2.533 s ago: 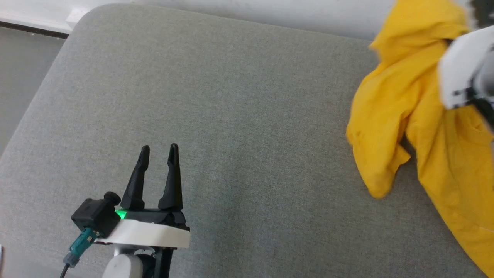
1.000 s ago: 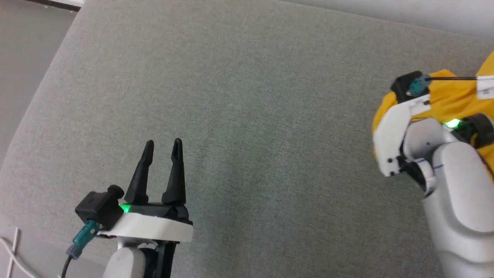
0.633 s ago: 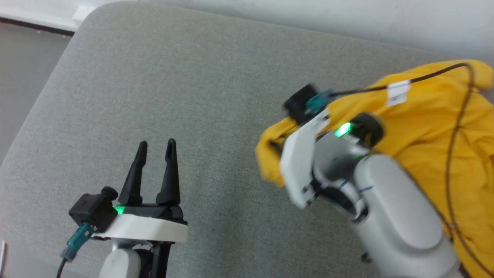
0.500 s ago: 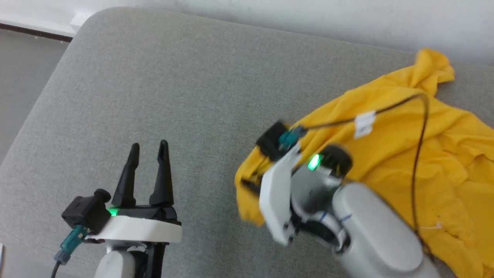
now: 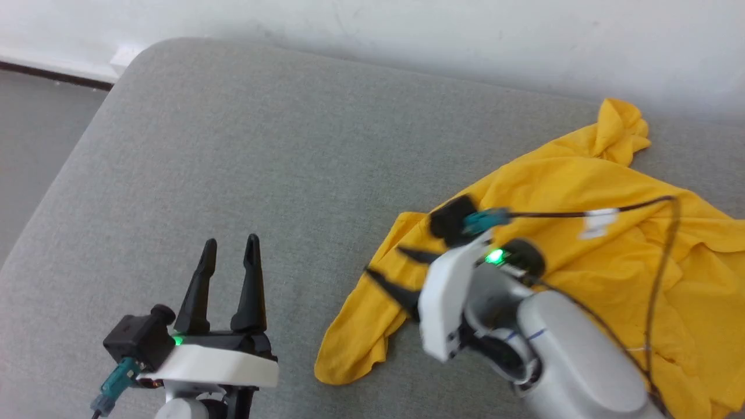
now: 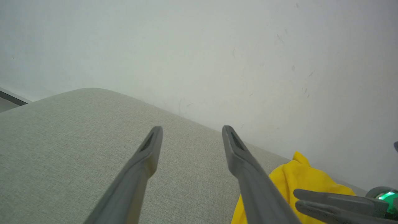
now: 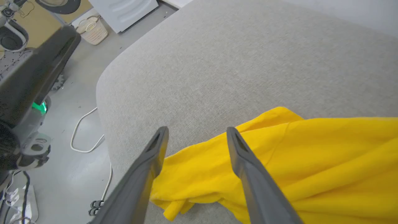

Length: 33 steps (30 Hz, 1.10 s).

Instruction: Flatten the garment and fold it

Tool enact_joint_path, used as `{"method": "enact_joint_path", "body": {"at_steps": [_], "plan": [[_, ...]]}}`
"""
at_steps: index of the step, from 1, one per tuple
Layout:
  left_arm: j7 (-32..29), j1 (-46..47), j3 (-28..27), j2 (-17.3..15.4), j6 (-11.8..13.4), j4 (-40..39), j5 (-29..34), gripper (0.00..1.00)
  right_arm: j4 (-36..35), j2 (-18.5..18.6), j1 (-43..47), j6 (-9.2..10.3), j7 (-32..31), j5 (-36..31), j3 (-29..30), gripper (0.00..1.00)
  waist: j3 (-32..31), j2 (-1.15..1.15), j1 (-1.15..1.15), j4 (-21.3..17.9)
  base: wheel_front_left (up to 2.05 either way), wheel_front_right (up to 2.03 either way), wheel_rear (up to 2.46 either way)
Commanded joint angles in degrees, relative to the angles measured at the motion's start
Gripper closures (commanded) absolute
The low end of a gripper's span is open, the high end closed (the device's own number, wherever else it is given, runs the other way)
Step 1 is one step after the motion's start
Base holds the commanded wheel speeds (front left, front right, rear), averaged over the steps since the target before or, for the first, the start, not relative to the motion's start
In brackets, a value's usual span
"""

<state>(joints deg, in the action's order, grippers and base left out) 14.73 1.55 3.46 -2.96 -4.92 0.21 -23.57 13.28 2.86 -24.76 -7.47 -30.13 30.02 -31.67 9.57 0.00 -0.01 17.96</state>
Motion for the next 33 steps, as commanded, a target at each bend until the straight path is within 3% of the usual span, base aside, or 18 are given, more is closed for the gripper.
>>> {"method": "enact_joint_path", "body": {"at_steps": [1,11,16,22,33], "plan": [[0.27,-0.91,0.0,0.08,0.49,-0.49,0.58,0.0,-1.35,0.02,1.41,-0.02,2.57,-1.58,3.51,0.0,-1.72,0.0,0.01,-1.61,0.0,0.0,0.0],[0.27,-3.71,-1.24,0.08,0.6,-2.79,2.35,0.0,-16.64,0.02,17.55,-0.02,22.52,-14.8,32.99,0.0,-2.91,0.0,0.01,-6.42,0.0,0.0,0.0],[0.27,-4.4,-1.97,0.08,0.31,-3.87,2.88,0.0,-20.71,0.02,24.2,-0.02,29.32,-16.66,40.63,0.0,-2.52,0.0,0.01,-8.72,0.0,0.0,0.0],[0.27,-6.17,-3.22,0.08,0.3,-4.74,2.79,0.0,-19.93,0.02,30.52,-0.02,35.96,-15.86,45.45,0.0,-1.47,0.0,0.01,-11.97,0.0,0.0,0.0],[-0.01,-3.9,-2.25,-0.77,-0.03,-5.11,5.62,0.0,-15.69,0.02,30.55,-0.02,42.32,-13.41,45.02,0.0,0.54,0.0,0.01,-14.5,0.0,0.0,0.0]]}}
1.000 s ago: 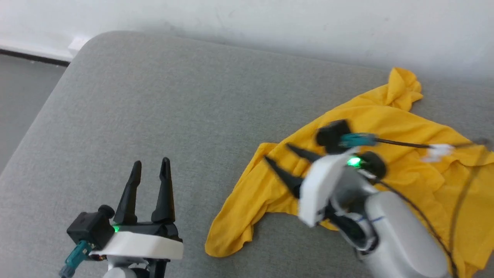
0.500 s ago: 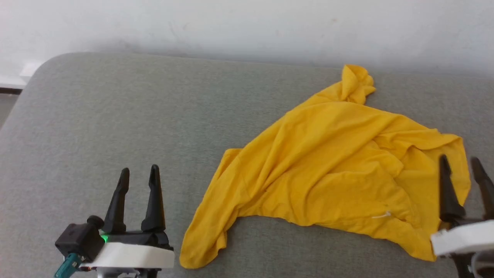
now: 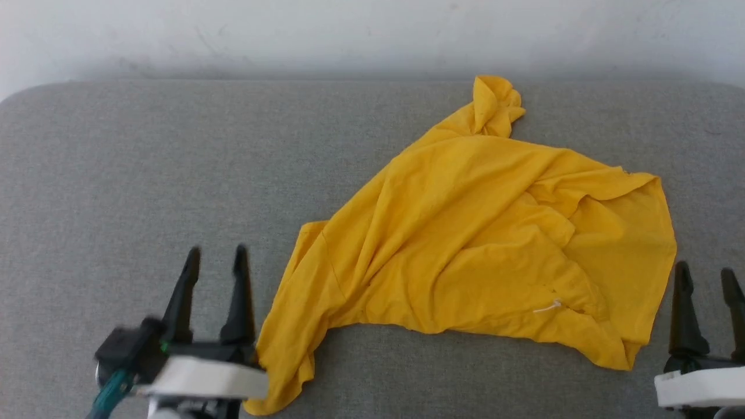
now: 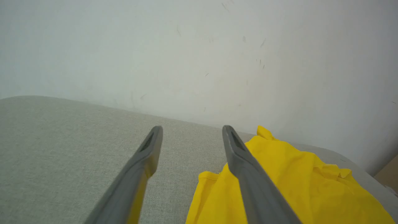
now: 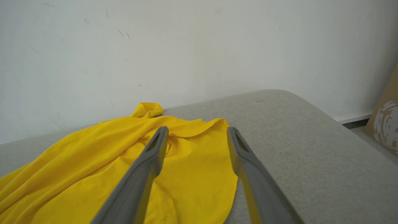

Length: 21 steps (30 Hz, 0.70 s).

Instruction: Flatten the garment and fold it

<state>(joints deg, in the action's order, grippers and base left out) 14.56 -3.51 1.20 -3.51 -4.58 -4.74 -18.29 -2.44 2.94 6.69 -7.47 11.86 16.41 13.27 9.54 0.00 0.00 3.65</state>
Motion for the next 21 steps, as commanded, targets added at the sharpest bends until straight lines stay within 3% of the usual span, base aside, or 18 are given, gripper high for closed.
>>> {"method": "enact_joint_path", "body": {"at_steps": [1,6,12,16,21], "plan": [[-0.61,2.83,0.97,-0.67,-0.58,-0.21,1.01,0.0,-0.11,-0.06,-1.38,-0.02,0.47,0.06,0.4,0.0,1.02,0.0,0.0,-0.12,0.0,0.0,0.0],[-9.63,14.44,8.87,-2.83,-1.9,1.21,4.48,0.0,-0.79,-0.06,-3.58,-0.02,0.61,-0.75,2.6,0.0,3.74,0.0,0.0,0.3,0.0,0.0,0.0],[-22.44,27.7,20.94,-1.83,-2.71,5.62,5.21,0.0,-1.54,-0.06,-6.39,-0.02,0.9,-1.13,5.7,0.0,7.15,0.0,0.0,-0.45,0.0,0.0,0.0],[-30.62,32.64,29.81,-1.16,-2.86,8.13,3.51,0.0,-1.72,-0.06,-7.46,-0.02,0.94,-0.93,6.64,0.0,8.85,0.0,0.0,-1.25,0.0,0.0,0.0],[-37.2,35.52,38.63,-2.69,-2.89,11.92,0.69,0.0,-1.22,-0.06,-7.85,-0.02,1.18,0.15,6.42,0.0,10.22,0.0,0.0,-2.48,0.0,0.0,0.0]]}}
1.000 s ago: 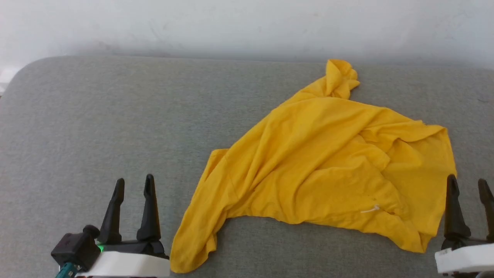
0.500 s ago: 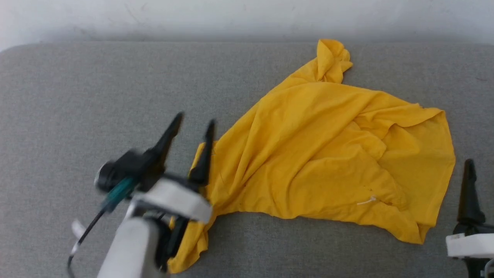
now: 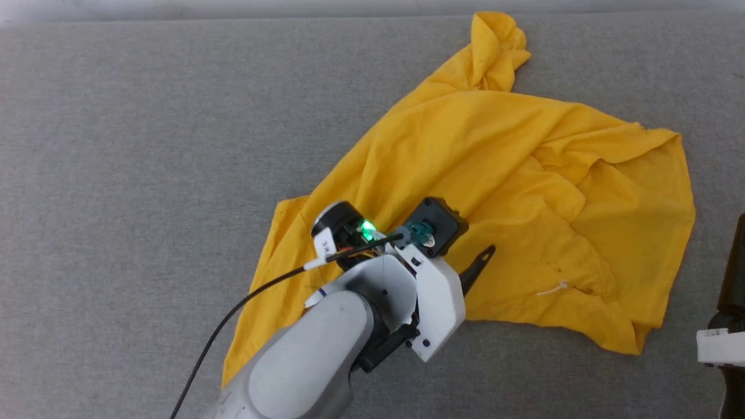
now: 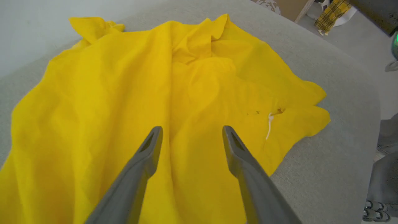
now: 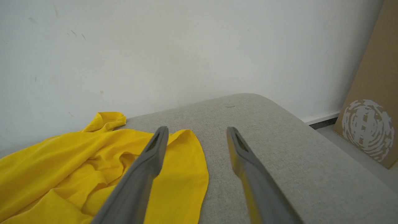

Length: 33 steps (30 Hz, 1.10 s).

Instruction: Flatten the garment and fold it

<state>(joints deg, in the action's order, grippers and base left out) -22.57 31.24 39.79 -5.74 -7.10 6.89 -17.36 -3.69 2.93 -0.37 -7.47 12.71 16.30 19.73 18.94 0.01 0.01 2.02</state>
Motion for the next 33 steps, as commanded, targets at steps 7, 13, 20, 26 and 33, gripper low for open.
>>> {"method": "enact_joint_path", "body": {"at_steps": [7,13,20,26,33], "plan": [[-4.71,2.46,5.4,-2.95,-0.37,8.85,0.2,0.0,1.58,-0.05,-1.13,-0.02,1.03,1.5,-1.21,0.0,1.4,-0.01,-0.01,-2.12,0.0,0.0,0.0],[-7.24,3.69,9.2,-3.34,-0.38,13.78,1.62,1.0,2.3,-0.05,-1.36,-0.02,1.29,1.75,-1.09,0.0,1.0,-0.01,-0.01,-2.36,0.0,0.0,0.0],[-4.1,3.91,11.07,-1.81,-0.38,11.93,-4.86,1.0,3.21,-0.05,-1.09,-0.02,1.16,1.8,-0.25,0.0,-1.63,-0.01,-0.01,-0.71,0.0,0.0,0.0],[-6.96,0.97,15.06,-4.67,-0.38,-3.2,-21.08,1.0,2.55,-0.05,-0.6,-0.02,-0.2,1.34,0.04,0.0,-4.28,-0.01,-0.01,1.37,0.0,0.0,0.0],[-13.1,-7.25,18.08,-19.54,-0.32,-18.66,-33.77,1.0,1.93,-0.05,0.6,-0.02,-1.96,1.27,0.15,0.0,-5.77,-0.01,-0.01,4.32,0.0,0.0,0.0]]}}
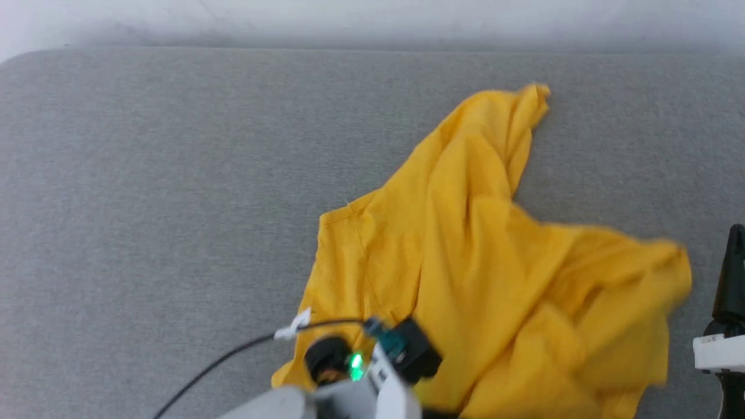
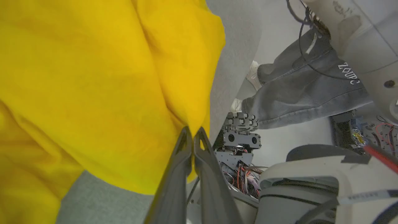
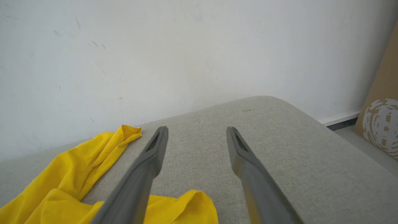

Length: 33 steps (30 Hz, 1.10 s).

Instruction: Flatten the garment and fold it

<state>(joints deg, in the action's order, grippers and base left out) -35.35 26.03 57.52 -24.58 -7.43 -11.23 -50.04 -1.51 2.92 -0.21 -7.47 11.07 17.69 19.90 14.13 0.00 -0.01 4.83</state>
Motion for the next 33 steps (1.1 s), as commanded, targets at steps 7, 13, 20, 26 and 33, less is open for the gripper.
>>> {"method": "enact_joint_path", "body": {"at_steps": [7,13,20,26,33], "plan": [[2.78,-8.53,0.48,-3.04,0.45,-1.19,-4.04,0.0,-0.67,-0.04,0.42,-0.02,-1.65,-0.55,0.09,0.0,-1.11,0.0,0.01,3.76,0.0,0.0,0.0],[11.24,-7.43,-3.51,1.88,1.22,0.59,-2.64,0.0,-1.2,-0.04,-0.22,-0.02,-2.72,-0.98,-0.01,0.0,-1.2,0.0,0.01,4.77,0.0,0.0,0.0],[22.29,-1.23,-16.53,2.99,7.21,2.39,0.57,0.0,-1.32,-0.04,-0.64,-0.02,-2.69,-0.45,-0.66,0.0,-0.02,0.0,0.01,3.4,0.0,0.0,0.0],[21.67,3.65,-19.56,-1.5,13.75,11.91,8.61,0.0,-0.7,-0.04,-1.08,-0.02,-1.87,0.1,-1.26,0.0,2.12,0.0,0.01,1.11,0.0,0.0,0.0],[14.0,3.39,-18.57,-1.38,15.04,15.05,5.1,0.0,-0.19,-0.04,-1.32,-0.02,-1.13,0.13,-0.56,0.0,3.77,0.0,0.01,0.04,0.0,0.0,0.0]]}}
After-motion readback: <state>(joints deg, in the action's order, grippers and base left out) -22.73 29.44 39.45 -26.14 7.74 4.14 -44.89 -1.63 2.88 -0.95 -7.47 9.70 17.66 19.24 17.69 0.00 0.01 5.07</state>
